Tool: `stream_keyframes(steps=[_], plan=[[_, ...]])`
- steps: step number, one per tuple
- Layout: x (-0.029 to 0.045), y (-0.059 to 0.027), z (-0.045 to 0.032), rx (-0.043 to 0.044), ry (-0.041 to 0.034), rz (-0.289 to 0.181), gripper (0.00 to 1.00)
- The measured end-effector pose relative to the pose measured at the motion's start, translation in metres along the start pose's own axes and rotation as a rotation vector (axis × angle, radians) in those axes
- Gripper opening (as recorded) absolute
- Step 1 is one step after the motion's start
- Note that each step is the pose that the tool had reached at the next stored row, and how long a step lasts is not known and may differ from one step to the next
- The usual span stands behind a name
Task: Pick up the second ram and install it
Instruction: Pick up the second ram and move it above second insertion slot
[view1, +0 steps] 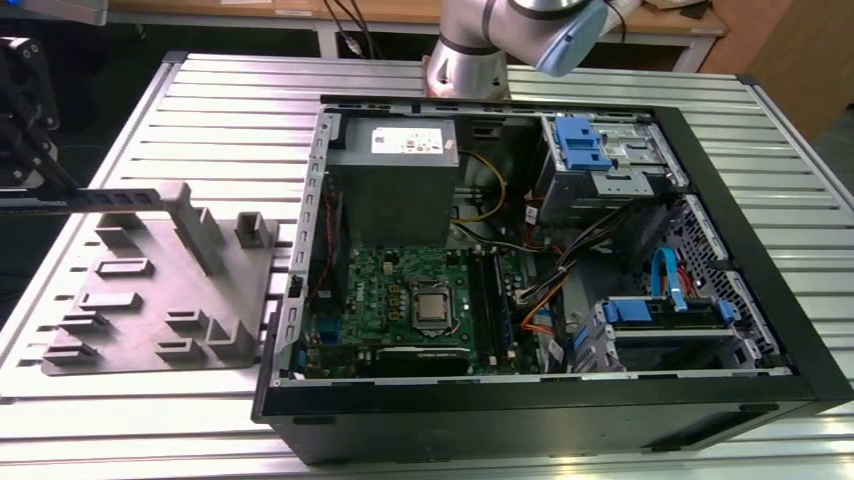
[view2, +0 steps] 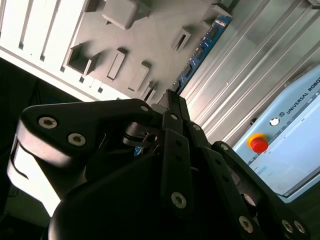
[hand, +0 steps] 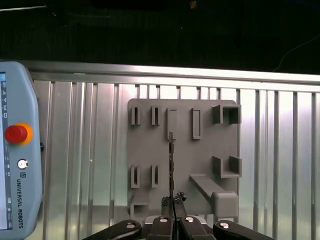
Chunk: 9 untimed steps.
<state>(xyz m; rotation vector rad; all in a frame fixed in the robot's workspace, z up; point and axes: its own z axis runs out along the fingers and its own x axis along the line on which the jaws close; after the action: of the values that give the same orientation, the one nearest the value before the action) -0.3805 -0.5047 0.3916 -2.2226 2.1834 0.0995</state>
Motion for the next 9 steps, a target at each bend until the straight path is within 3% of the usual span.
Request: stream_keyframes(steps=[9], plan=[[0.0002,-0.0109,-0.0001,0.0000,0.0000,0.000,0.08]])
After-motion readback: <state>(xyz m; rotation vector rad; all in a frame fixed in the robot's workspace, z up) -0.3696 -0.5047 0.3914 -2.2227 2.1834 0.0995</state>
